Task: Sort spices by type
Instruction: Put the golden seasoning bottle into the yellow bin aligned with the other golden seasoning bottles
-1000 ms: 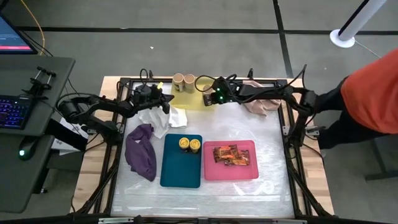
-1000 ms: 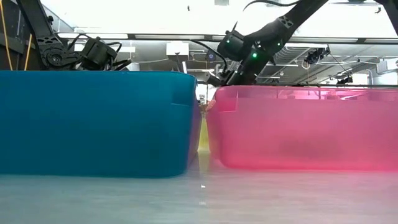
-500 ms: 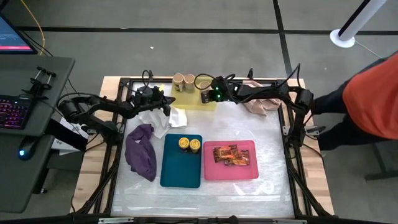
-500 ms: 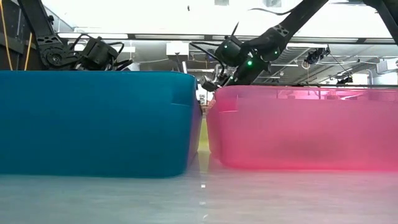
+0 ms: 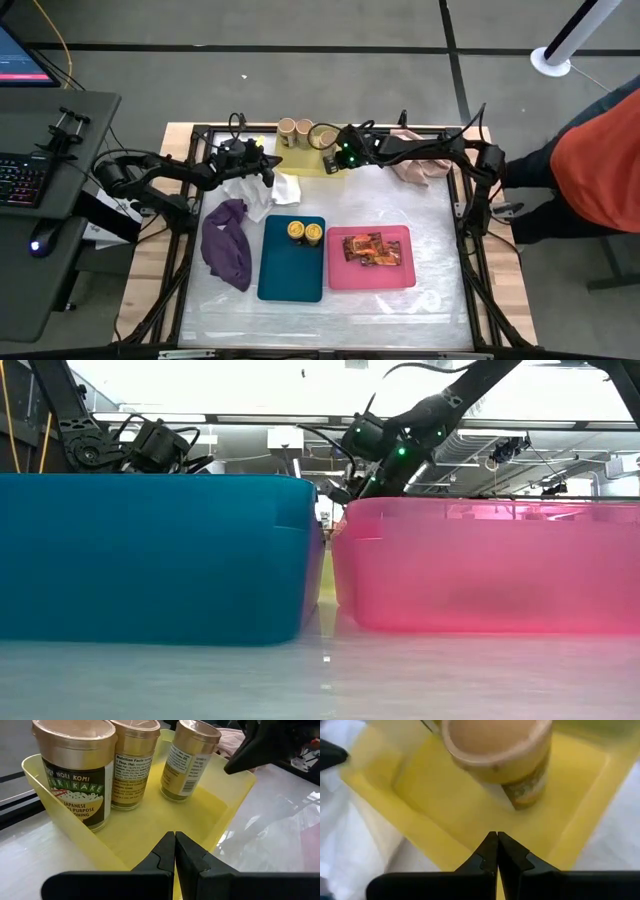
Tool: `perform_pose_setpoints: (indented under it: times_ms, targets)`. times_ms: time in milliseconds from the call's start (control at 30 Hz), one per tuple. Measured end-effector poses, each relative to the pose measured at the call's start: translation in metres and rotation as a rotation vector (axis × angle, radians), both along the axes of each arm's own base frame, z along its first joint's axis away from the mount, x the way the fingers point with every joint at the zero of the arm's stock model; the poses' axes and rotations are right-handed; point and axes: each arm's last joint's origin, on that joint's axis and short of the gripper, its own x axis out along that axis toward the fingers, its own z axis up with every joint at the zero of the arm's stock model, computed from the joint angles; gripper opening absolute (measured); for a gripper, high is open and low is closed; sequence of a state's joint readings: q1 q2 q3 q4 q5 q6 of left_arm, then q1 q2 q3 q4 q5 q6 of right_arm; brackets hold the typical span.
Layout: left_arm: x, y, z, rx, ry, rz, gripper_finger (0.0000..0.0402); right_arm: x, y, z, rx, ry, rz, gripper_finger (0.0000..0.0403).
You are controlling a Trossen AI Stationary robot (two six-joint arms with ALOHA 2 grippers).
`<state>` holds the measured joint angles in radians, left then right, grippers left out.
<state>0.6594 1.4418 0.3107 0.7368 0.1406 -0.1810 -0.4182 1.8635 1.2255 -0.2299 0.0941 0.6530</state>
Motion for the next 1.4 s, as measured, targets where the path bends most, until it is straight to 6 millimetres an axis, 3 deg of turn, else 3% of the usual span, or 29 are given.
perform_pose_setpoints:
  times_ms: [467, 700, 1200, 1400]
  targets:
    - [0.0, 0.0, 0.0, 0.0, 0.0, 0.0, 0.0, -0.006, -0.019, 0.001, -0.011, -0.022, -0.076, 0.0]
    - [0.0, 0.0, 0.0, 0.0, 0.0, -0.001, 0.0, 0.003, -0.02, -0.019, 0.045, -0.041, -0.053, 0.0]
    - [0.0, 0.0, 0.0, -0.002, 0.001, -0.001, 0.0, 0.005, -0.035, -0.016, -0.035, -0.122, -0.116, 0.0]
    - [0.0, 0.0, -0.001, -0.006, 0.004, -0.002, 0.0, 0.013, -0.039, -0.034, -0.025, -0.146, -0.113, 0.0]
